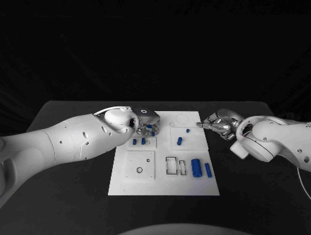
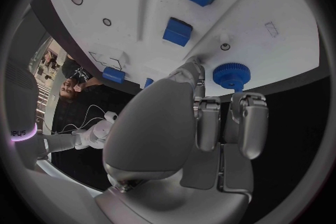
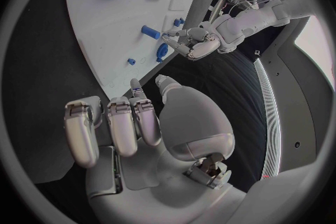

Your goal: Assemble the parts on the task board

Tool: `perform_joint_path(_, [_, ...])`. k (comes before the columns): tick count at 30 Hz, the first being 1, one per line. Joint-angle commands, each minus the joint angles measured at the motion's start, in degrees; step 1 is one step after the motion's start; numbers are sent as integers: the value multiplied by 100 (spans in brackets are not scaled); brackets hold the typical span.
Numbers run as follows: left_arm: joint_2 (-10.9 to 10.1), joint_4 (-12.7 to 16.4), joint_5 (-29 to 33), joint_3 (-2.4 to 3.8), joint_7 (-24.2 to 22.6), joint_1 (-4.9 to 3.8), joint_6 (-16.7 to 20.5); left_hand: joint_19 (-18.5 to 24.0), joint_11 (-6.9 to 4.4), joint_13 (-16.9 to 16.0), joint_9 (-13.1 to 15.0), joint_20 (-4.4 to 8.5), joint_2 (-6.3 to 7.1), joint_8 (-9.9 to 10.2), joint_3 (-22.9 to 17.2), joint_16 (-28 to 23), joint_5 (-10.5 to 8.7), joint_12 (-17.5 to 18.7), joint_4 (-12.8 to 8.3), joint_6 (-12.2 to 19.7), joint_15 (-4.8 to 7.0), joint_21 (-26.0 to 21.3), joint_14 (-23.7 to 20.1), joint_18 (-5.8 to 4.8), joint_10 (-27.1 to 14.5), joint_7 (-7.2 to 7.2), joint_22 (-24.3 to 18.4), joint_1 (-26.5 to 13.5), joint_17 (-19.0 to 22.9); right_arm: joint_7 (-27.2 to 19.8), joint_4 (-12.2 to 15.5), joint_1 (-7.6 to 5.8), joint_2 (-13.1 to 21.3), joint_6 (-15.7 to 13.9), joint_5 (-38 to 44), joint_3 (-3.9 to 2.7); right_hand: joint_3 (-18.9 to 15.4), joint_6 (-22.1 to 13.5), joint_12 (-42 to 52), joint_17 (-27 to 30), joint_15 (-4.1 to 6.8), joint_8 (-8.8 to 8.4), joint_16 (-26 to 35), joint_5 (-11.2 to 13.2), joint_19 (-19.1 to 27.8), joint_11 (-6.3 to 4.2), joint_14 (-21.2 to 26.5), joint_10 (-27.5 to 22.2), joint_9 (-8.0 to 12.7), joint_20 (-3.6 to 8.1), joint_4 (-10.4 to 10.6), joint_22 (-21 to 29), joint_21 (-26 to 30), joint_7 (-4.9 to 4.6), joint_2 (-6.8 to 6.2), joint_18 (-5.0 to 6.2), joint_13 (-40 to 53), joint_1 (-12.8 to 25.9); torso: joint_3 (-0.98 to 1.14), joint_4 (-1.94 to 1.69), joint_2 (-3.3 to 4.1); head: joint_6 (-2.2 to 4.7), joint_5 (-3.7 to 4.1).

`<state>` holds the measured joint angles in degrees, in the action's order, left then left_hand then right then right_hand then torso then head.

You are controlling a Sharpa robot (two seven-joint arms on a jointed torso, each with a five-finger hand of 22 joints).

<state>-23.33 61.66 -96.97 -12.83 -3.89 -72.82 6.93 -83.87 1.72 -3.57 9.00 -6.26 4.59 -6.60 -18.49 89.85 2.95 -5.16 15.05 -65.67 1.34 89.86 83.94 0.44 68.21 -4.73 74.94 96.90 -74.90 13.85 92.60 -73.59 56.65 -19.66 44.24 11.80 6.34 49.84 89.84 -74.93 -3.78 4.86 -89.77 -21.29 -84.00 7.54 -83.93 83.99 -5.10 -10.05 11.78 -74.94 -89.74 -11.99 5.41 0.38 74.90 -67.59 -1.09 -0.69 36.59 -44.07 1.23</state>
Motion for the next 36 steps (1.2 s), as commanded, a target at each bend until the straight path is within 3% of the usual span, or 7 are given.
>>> perform_joint_path(1, [-54,70,-90,6,-238,-1,343,-613,11,-5,3,44,0,-25,-53,15,-9,-22,-1,-52,-55,14,606,-44,82,-16,1506,45,-1510,2,-1,3,0,84,21,1,-21,-18,16,-1507,-36,34,-23,-41,-600,23,-607,601,-12,-27,1,-1506,-26,10,-1,-38,1510,-29,2,-10,-9,9,3])
perform_joint_path(8, [-311,385,-97,28,-336,-76,741,-613,32,-6,3,41,16,-22,-65,15,-10,-12,13,-87,-81,14,606,-44,169,-39,1506,32,-1510,4,-19,3,-10,94,20,1,-21,-18,16,-1507,-36,34,-23,-41,-600,23,-607,601,-12,-27,1,-1506,-26,10,-1,-38,1510,-29,4,-10,-9,16,6])
perform_joint_path(16, [-714,925,-39,37,-309,-394,775,-613,29,-2,1,39,21,-18,-66,15,-10,7,31,-94,-85,14,606,-44,176,-35,1506,14,-1510,8,-35,5,-20,110,18,2,-21,-18,16,-1507,-36,34,-23,-41,-600,23,-607,601,-12,-27,1,-1506,-26,10,-1,-38,1510,-29,3,-6,-7,21,-25])
perform_joint_path(20, [-925,1153,-6,36,-290,-480,719,-613,20,2,-1,38,23,-11,-71,15,-10,30,48,-95,-84,14,606,-44,174,-24,1506,2,-1510,10,-43,5,-27,116,18,2,-21,-18,16,-1507,-36,34,-23,-41,-600,23,-607,601,-12,-27,1,-1506,-26,10,-1,-38,1510,-29,4,-8,-8,25,-38])
perform_joint_path(28, [-1291,1430,-7,26,-262,-528,514,-613,16,4,-3,37,24,-5,-76,15,-10,46,59,-95,-82,14,606,-44,170,-17,1506,-5,-1510,6,-50,8,-42,120,17,2,-21,-18,16,-1507,-36,34,-23,-41,-600,23,-607,601,-12,-27,1,-1506,-26,10,-1,-38,1510,-29,1,1,-7,30,-54])
perform_joint_path(36, [-1460,1480,1,14,-227,-530,441,-613,16,4,-4,37,23,-4,-78,15,-10,49,61,-94,-81,14,606,-44,170,-16,1506,-6,-1510,2,-50,14,-39,117,17,3,-21,-18,16,-1507,-36,34,-23,-41,-600,23,-607,601,-12,-27,1,-1506,-26,10,-1,-38,1510,-29,-1,1,-1,19,-70])
